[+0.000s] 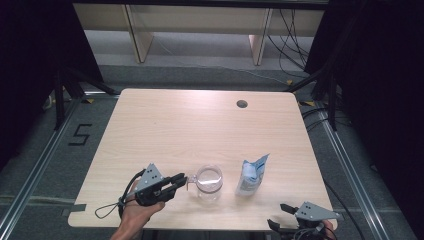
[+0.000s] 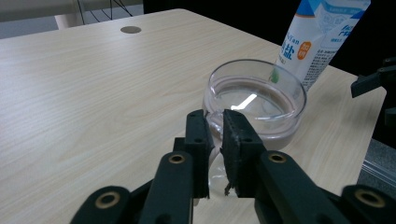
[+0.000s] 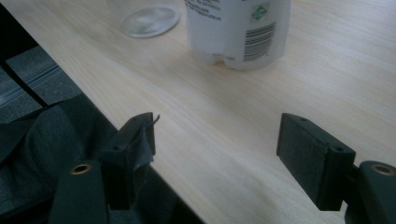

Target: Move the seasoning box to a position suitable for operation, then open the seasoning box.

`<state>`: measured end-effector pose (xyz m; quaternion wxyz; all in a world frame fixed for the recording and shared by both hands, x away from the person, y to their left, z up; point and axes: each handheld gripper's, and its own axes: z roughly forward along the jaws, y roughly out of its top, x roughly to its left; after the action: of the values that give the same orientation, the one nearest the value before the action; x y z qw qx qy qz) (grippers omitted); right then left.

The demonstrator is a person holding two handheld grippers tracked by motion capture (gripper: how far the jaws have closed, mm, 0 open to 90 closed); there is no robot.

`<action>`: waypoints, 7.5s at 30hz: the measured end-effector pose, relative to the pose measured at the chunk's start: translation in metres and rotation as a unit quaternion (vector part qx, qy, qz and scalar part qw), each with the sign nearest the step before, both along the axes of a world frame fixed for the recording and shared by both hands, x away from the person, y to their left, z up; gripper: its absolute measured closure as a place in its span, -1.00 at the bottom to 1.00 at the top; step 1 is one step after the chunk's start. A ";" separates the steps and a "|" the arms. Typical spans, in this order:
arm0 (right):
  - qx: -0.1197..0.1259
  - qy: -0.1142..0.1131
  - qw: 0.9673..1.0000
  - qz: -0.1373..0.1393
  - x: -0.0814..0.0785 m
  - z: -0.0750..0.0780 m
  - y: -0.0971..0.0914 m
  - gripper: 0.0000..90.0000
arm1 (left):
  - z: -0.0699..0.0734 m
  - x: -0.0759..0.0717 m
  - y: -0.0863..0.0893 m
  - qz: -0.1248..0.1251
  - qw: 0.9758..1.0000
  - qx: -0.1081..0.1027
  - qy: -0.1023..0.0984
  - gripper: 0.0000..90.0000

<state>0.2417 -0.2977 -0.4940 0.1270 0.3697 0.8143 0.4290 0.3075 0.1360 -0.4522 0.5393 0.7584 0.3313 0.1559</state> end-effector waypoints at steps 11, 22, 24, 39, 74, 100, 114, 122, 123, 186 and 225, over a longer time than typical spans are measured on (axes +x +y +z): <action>0.006 -0.001 1.000 0.003 -0.005 0.002 0.010 -0.28 | 0.005 0.007 -0.014 -0.010 1.000 0.004 -0.003 0.98; 0.006 -0.014 1.000 0.009 -0.005 0.003 0.016 -0.28 | 0.006 0.010 -0.021 -0.014 1.000 0.009 -0.005 0.99; 0.002 -0.019 1.000 0.016 -0.005 0.003 0.017 -0.28 | 0.007 0.011 -0.022 -0.016 1.000 0.009 -0.005 0.99; 0.017 -0.033 0.998 0.042 -0.006 0.008 0.035 -0.14 | 0.005 0.015 -0.022 -0.014 1.000 0.008 -0.011 0.99; 0.015 -0.081 0.994 0.070 0.014 0.017 0.103 0.53 | 0.000 0.013 -0.018 -0.007 1.000 0.006 -0.013 0.99; 0.016 -0.082 0.994 0.071 0.026 0.017 0.120 0.74 | -0.002 0.011 -0.019 -0.002 1.000 -0.002 -0.021 0.98; 0.014 -0.098 0.993 0.063 0.030 0.018 0.125 0.77 | -0.003 0.010 -0.017 -0.002 1.000 0.005 -0.025 0.98; 0.025 -0.109 0.991 0.070 0.033 0.019 0.126 0.85 | -0.005 0.010 -0.016 -0.005 1.000 -0.001 -0.027 0.98; 0.021 -0.106 0.992 0.063 0.032 0.021 0.126 0.86 | -0.005 0.010 -0.016 -0.004 1.000 -0.001 -0.027 0.98; 0.053 -0.157 0.983 0.079 0.055 0.056 0.165 0.94 | -0.045 -0.017 0.017 0.004 0.998 0.058 0.022 -0.30; 0.064 -0.154 0.980 0.109 0.055 0.058 0.189 0.92 | -0.049 -0.015 0.019 -0.001 0.998 0.055 0.029 -0.34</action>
<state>0.2965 -0.1086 -0.4358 0.1793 0.2156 0.7912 0.5435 0.2923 0.1547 -0.5013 0.4872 0.7915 0.3366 0.1511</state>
